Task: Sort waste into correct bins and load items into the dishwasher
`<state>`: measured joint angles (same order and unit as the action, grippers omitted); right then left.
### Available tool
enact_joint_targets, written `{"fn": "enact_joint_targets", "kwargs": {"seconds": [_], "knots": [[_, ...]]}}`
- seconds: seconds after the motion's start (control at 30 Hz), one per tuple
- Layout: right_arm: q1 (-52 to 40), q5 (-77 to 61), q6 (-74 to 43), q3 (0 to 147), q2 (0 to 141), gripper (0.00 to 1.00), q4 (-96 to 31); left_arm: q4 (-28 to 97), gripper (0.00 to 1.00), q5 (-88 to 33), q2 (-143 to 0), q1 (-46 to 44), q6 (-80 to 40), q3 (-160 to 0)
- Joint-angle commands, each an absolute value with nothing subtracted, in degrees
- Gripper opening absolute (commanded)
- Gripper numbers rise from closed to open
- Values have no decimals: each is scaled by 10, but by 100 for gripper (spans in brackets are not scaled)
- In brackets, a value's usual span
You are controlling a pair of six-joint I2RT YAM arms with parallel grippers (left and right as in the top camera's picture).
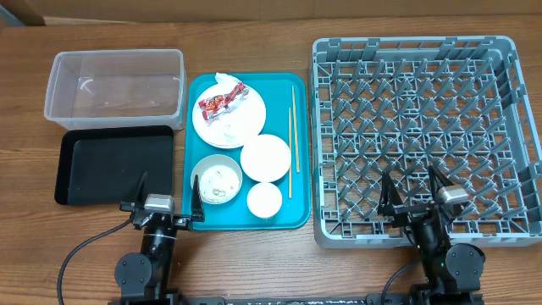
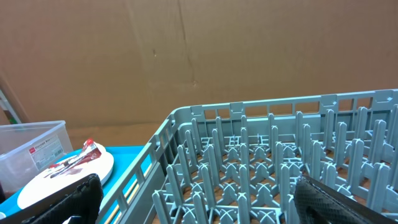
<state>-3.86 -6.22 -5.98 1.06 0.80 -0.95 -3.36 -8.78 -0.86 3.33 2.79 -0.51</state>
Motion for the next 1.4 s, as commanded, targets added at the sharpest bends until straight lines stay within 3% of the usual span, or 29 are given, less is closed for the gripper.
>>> {"fn": "enact_joint_targets", "kwargs": {"seconds": [0.0,0.6,0.97,1.37], "knots": [[-41,-68,-59,20,2,100,-5,-37,100,-90,-6,30,10,-18],[-41,-68,-59,104,2,100,-11,-2,100,-122,-65,30,-54,-136],[-41,-68,-57,226,70,100,-113,104,100,-197,-295,30,-69,-347],[-41,-72,-57,481,346,100,-268,368,100,-244,-576,2,-5,-717]]}}
